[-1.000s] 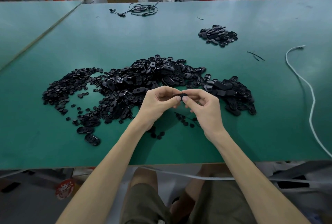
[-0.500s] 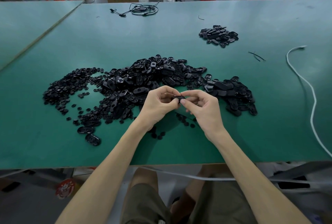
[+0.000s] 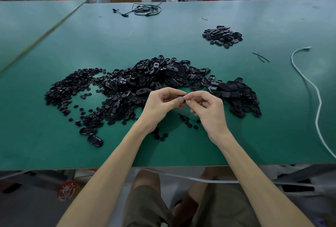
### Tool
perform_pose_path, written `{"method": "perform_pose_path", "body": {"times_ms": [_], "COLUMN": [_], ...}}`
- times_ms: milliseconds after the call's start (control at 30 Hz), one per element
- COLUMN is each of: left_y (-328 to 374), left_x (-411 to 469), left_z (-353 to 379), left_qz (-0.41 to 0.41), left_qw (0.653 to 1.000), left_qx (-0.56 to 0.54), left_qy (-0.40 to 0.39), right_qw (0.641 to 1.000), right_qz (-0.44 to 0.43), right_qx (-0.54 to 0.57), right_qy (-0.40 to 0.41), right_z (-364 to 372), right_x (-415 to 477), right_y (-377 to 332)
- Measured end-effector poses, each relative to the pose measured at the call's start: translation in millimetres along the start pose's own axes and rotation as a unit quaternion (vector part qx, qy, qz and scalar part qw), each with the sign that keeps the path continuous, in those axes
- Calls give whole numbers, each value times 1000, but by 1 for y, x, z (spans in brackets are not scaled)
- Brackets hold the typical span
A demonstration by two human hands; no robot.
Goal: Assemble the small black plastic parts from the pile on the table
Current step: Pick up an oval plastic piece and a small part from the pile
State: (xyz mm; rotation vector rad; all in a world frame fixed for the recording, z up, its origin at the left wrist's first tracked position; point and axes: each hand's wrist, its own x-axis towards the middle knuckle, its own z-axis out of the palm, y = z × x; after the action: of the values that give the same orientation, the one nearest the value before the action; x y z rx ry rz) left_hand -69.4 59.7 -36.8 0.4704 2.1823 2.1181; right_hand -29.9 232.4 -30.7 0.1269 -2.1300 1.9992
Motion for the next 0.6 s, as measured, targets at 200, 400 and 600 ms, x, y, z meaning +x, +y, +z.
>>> {"method": "perform_pose_path", "body": {"times_ms": [200, 400, 600], "left_y": [1, 1, 1], "left_x": [0, 2, 3], "left_z": [0, 1, 1], "left_qz": [3, -5, -22], "left_qw": [1000, 1000, 998], "left_qx": [22, 19, 3], "left_qy": [4, 11, 58], "right_qw": [1000, 1000, 980], "right_qz": [-1, -10, 35], "right_qx": [-16, -7, 59], "right_qy": [-4, 16, 186], "right_z": [1, 2, -2], "right_x": [2, 2, 8], "right_y": [3, 3, 8]}}
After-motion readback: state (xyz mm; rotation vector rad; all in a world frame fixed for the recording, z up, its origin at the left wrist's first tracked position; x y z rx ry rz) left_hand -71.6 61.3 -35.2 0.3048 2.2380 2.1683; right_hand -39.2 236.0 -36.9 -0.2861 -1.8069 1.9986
